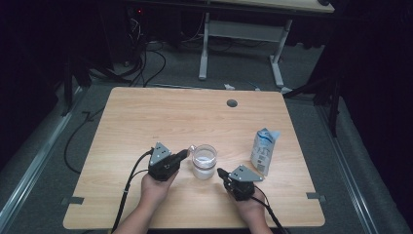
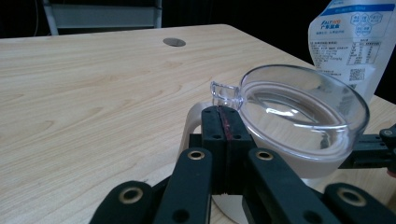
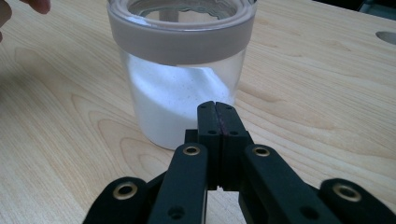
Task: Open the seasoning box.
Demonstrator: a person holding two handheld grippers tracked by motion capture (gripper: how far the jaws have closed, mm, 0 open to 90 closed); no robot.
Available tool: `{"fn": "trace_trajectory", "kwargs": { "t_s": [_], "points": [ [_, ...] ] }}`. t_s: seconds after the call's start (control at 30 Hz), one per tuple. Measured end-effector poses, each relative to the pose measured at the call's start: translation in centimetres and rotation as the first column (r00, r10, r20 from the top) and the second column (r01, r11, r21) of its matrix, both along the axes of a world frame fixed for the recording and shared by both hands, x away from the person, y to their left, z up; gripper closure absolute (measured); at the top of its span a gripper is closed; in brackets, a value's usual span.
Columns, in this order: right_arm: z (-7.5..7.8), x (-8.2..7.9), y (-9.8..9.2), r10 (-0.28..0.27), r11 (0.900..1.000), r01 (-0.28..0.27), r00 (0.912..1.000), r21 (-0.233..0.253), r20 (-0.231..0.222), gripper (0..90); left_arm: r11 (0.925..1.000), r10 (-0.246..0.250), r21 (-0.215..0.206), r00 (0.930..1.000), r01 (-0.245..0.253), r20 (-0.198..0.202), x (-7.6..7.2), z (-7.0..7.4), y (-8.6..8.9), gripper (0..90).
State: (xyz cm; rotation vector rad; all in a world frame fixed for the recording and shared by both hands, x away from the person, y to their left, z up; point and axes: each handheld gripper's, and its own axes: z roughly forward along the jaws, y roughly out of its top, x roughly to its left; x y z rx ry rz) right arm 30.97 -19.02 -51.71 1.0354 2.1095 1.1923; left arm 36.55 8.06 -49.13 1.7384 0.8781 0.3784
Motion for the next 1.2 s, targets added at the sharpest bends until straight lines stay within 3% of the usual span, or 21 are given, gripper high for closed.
{"fn": "trace_trajectory", "kwargs": {
  "t_s": [0.47,0.67,0.8,0.9,0.97,1.1,1.2],
  "points": [
    [-0.2,0.0,-0.1,-0.003,1.000,0.003,1.0000,-0.001,-0.004,90.0,0.9993,0.013,0.036,0.9995,-0.012,-0.029,-0.4,-1.7,1.0,90.0],
    [0.1,0.5,-0.2,-0.021,1.000,0.021,0.9998,0.011,0.008,90.0,0.9960,0.025,0.087,0.9988,-0.021,-0.042,-1.4,-2.9,2.8,90.0],
    [0.4,1.5,-0.3,-0.044,0.999,0.043,0.9989,0.022,0.015,90.0,0.9895,0.026,0.144,0.9984,-0.019,-0.051,-1.8,-3.2,4.7,89.7],
    [0.9,2.0,-0.5,-0.059,0.998,0.059,0.9980,0.019,0.020,90.0,0.9849,0.043,0.170,0.9979,-0.034,-0.048,-2.1,-3.0,6.4,84.5],
    [1.5,2.4,-0.5,-0.066,0.998,0.065,0.9973,0.021,0.032,90.0,0.9830,0.061,0.176,0.9968,-0.051,-0.052,-2.3,-2.8,7.5,73.9],
    [2.1,3.1,-0.2,-0.069,0.998,0.068,0.9966,0.013,0.046,90.0,0.9820,0.088,0.170,0.9956,-0.081,-0.032,-3.0,-2.7,9.2,57.9],
    [2.1,3.5,0.1,-0.067,0.998,0.067,0.9966,0.002,0.048,90.0,0.9813,0.105,0.166,0.9935,-0.097,-0.043,-3.3,-3.3,10.1,50.7]
  ]
}}
